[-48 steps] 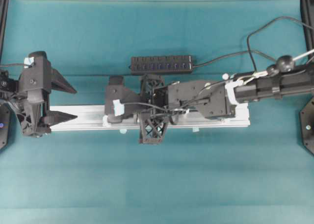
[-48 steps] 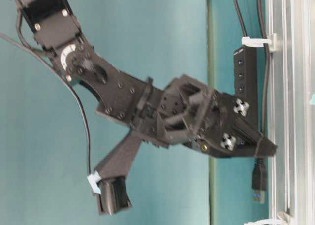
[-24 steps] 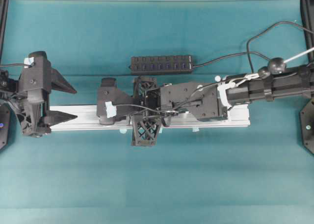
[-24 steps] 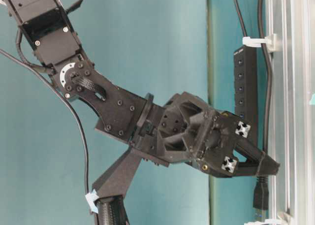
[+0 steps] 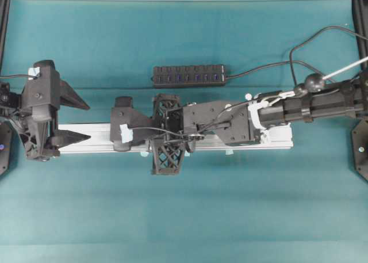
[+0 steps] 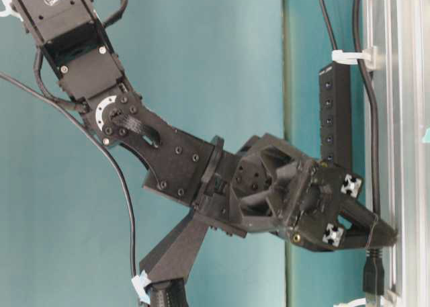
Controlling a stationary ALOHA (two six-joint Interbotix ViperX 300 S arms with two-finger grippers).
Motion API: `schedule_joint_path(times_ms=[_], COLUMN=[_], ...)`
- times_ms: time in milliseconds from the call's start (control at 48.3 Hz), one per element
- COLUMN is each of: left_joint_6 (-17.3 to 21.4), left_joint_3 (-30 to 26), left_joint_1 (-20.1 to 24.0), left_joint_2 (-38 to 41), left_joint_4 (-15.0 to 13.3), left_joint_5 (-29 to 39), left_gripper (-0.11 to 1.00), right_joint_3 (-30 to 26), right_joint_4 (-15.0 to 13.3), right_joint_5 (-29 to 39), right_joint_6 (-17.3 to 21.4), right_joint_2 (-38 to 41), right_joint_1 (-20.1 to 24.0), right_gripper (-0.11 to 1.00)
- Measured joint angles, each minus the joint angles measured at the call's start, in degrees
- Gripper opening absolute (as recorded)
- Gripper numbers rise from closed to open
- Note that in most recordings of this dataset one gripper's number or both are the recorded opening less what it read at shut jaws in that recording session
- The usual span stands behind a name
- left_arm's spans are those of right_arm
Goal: Pass the USB cable through three rings with both arms.
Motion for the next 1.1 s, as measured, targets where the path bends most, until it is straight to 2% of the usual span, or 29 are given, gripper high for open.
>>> schedule_joint_path(times_ms=[767, 1098], left_joint_6=[-0.35, -4.83], left_joint_3=[0.26, 1.41], left_joint_1=[0.00, -0.35], left_joint_2=[0.00, 0.35], left_joint_4=[0.00, 0.00], left_joint_5=[-0.62, -2.11], left_gripper=[0.85, 0.84], right_joint_3=[-3.16, -3.60], right_joint_4=[0.44, 2.20], right_joint_5=[-1.41, -2.55], right_joint_6=[0.00, 0.00], right_joint_2=[1.49, 1.76], right_joint_1=[-0.70, -0.88], right_gripper=[-0.08, -0.08])
